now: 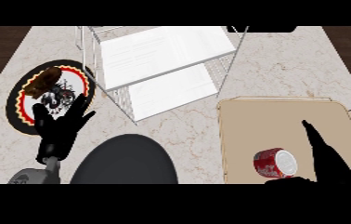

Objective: Pick the can from the tray and place it in the tiered shelf

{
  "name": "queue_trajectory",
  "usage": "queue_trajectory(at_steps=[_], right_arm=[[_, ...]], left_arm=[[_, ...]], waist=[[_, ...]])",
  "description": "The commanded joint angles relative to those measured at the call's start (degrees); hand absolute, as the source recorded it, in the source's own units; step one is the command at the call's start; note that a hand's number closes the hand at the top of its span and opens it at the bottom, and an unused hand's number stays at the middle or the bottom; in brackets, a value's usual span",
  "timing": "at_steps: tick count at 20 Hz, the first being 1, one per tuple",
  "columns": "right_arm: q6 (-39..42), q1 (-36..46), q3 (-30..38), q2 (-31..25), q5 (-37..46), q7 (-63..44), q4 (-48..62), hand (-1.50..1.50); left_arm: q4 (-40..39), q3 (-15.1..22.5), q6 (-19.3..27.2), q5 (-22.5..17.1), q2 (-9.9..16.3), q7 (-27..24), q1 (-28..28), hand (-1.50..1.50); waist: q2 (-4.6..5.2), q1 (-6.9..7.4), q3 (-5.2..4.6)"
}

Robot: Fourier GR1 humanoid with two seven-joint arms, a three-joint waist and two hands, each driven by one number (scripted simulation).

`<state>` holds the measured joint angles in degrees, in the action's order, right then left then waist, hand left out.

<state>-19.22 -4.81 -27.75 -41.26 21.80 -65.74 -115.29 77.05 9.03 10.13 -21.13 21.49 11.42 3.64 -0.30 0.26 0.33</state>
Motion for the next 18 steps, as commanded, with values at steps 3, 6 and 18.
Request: queue_trajectory(at_steps=[3, 6, 18], right_arm=[[0.96, 4.52, -1.53, 8.4, 6.36, -7.87, 5.34, -1.5], [0.54, 1.59, 0.67, 9.12, 6.81, -2.82, 6.68, -1.5], [14.99, 7.82, -0.77, 10.83, 0.92, 8.56, 15.19, 1.5]], left_arm=[[-3.21, -0.46, -0.77, 1.17, -1.6, -0.09, -0.46, 0.0], [-3.5, -2.76, -4.0, -0.28, -0.35, -0.42, -0.91, 0.0], [0.16, -2.95, -2.32, 2.65, -1.53, 3.51, -0.32, 0.0]], waist=[[0.39, -0.01, -0.38], [0.33, -0.24, -0.35], [0.47, 0.32, -0.33]])
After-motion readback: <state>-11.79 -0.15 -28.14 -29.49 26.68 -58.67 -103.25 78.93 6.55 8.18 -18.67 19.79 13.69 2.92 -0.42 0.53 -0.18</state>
